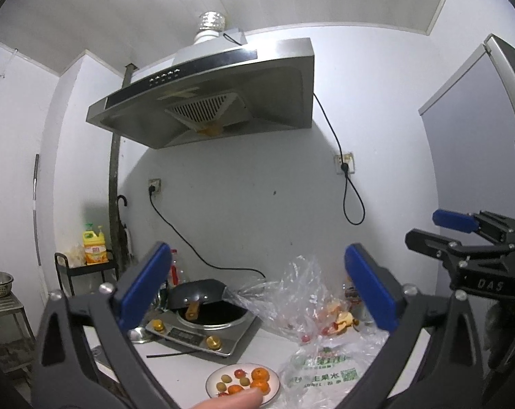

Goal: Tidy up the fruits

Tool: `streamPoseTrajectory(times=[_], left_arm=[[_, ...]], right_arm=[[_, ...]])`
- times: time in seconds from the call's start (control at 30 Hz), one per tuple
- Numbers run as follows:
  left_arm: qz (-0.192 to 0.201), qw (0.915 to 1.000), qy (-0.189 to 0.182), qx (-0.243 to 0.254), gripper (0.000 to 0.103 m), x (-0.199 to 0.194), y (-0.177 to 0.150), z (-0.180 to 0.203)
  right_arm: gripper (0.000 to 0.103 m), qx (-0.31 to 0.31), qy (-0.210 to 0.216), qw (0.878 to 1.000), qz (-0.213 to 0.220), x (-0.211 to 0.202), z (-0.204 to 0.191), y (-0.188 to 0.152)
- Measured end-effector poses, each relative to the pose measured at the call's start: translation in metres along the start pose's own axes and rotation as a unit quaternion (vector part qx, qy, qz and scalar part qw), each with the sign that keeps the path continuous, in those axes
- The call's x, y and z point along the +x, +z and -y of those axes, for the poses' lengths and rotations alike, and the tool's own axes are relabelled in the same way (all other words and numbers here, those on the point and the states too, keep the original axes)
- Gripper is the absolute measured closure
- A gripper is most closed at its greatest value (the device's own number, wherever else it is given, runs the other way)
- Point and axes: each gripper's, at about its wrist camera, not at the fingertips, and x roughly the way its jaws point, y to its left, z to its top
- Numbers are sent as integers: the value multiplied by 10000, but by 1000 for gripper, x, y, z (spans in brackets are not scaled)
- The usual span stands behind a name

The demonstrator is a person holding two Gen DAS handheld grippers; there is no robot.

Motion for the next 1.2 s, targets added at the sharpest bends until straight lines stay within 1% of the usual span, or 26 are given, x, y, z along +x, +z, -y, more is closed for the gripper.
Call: streamPoseTrajectory(times=[0.53, 1.2], left_arm=[[-130, 9999, 46, 32, 0, 10, -5, 4], [-139, 9999, 28, 17, 0, 12, -8, 6]], right_arm=[[30, 81, -28, 9999, -74, 3, 4, -4], [30, 40, -22, 9999, -164, 8, 3, -5]])
